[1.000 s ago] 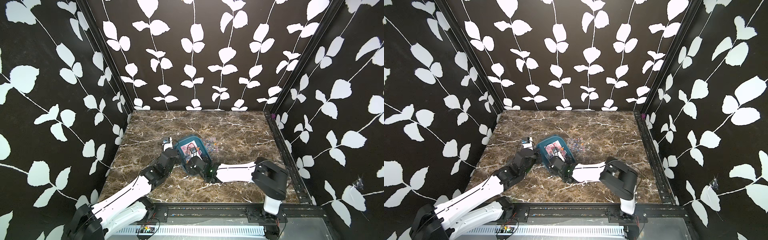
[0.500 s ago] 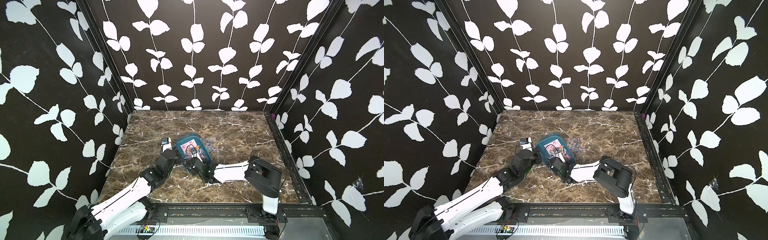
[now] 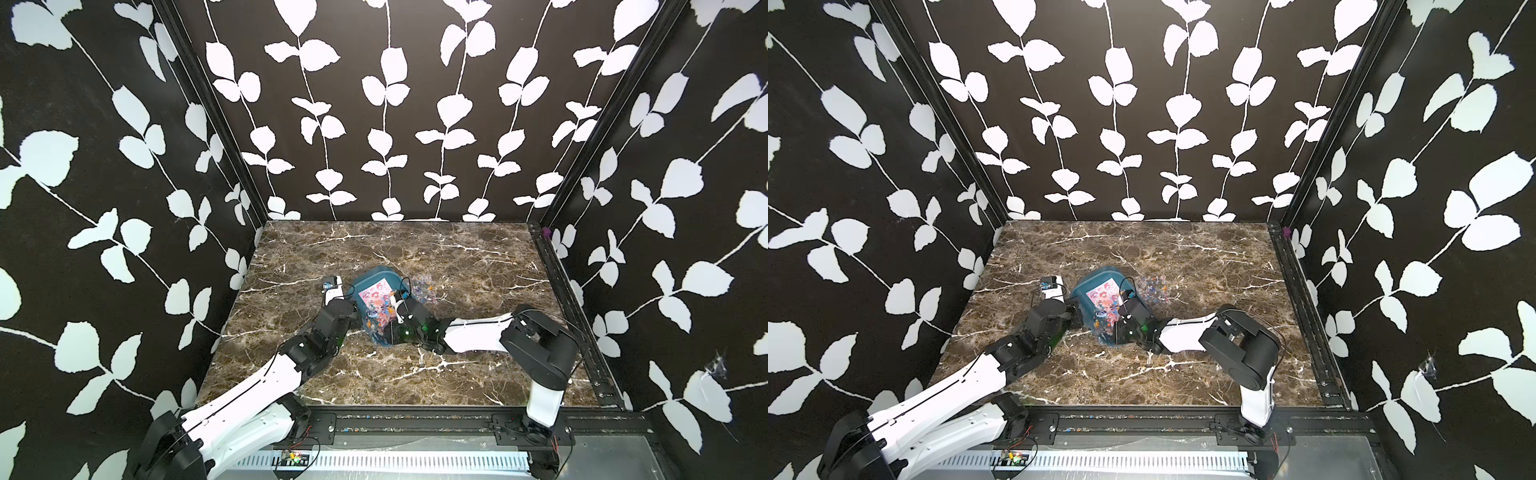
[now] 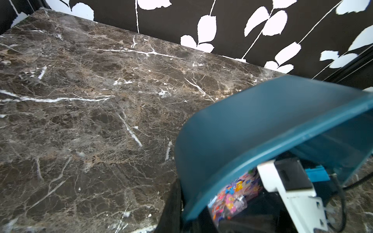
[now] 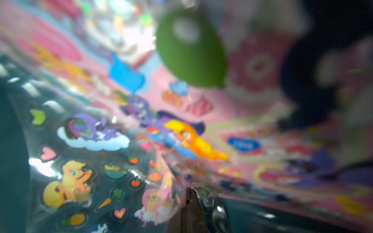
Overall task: Take the stickers out of the storage box
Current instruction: Pick up the sticker from the storage box.
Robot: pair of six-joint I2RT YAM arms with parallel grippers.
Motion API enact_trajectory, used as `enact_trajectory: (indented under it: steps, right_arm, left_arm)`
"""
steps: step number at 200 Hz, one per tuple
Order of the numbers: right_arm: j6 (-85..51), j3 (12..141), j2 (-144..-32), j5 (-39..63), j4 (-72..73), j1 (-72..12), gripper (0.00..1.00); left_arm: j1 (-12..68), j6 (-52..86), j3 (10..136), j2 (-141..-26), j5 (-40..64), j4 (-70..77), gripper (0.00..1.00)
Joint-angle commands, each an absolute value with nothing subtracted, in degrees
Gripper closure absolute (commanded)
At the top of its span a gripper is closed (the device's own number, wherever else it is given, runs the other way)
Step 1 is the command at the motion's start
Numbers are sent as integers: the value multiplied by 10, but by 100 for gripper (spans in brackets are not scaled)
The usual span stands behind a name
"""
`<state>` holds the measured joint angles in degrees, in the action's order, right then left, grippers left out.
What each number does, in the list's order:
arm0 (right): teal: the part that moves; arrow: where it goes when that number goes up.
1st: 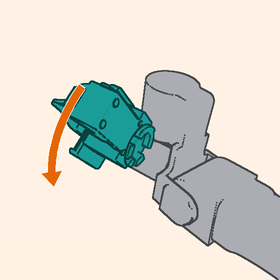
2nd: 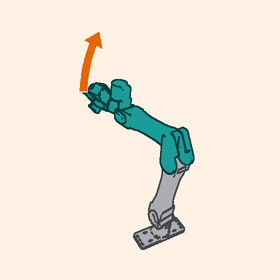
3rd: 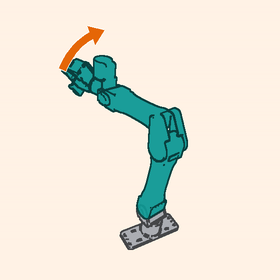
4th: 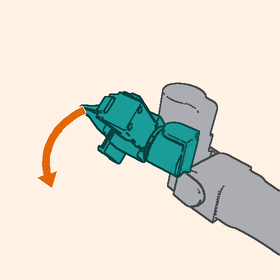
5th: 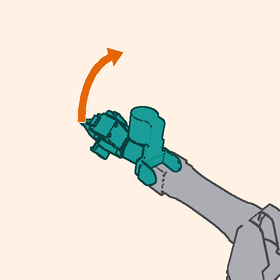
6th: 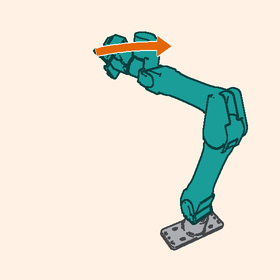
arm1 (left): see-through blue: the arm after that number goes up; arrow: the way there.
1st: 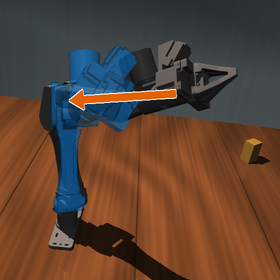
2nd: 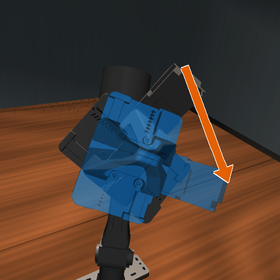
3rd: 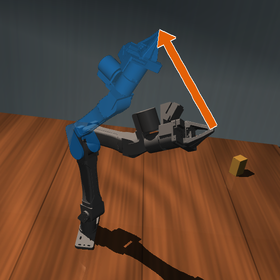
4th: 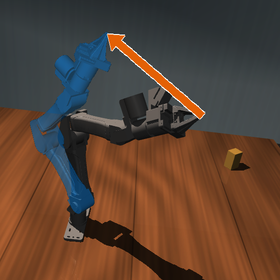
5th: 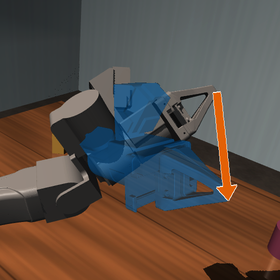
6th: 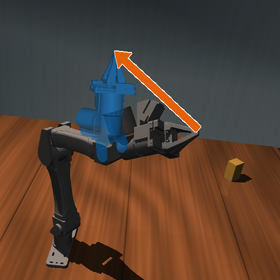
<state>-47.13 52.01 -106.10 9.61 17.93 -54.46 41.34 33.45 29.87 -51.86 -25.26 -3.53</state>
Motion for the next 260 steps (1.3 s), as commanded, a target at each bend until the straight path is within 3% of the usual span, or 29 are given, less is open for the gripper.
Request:
enact_trajectory:
  steps: [1,18,39,96,136,155,171,246,260]
  right_arm:
    - [-529,508,-1053,180,213,-526,85]
    - [-546,508,-1063,214,233,-525,72]
    - [-554,503,-1062,217,239,-524,42]
    - [-542,492,-1044,221,247,-522,23]
    - [-542,490,-1053,213,254,-522,20]
    - [-547,495,-1063,219,264,-522,24]
    - [-539,502,-1069,214,259,-522,33]
    - [-521,492,-1051,210,258,-521,100]
    - [-517,486,-1035,210,256,-521,100]
  left_arm:
    - [418,332,314,-516,-227,-54,100]
    - [417,333,315,-518,-227,-55,100]
    - [417,332,316,-517,-223,-56,100]
    - [417,333,320,-519,-221,-60,100]
    - [417,335,322,-523,-215,-58,100]
    - [417,336,323,-523,-213,-58,100]
    - [417,336,323,-521,-213,-58,100]
    - [416,331,326,-517,-217,-66,100]
    - [416,331,329,-515,-221,-71,100]
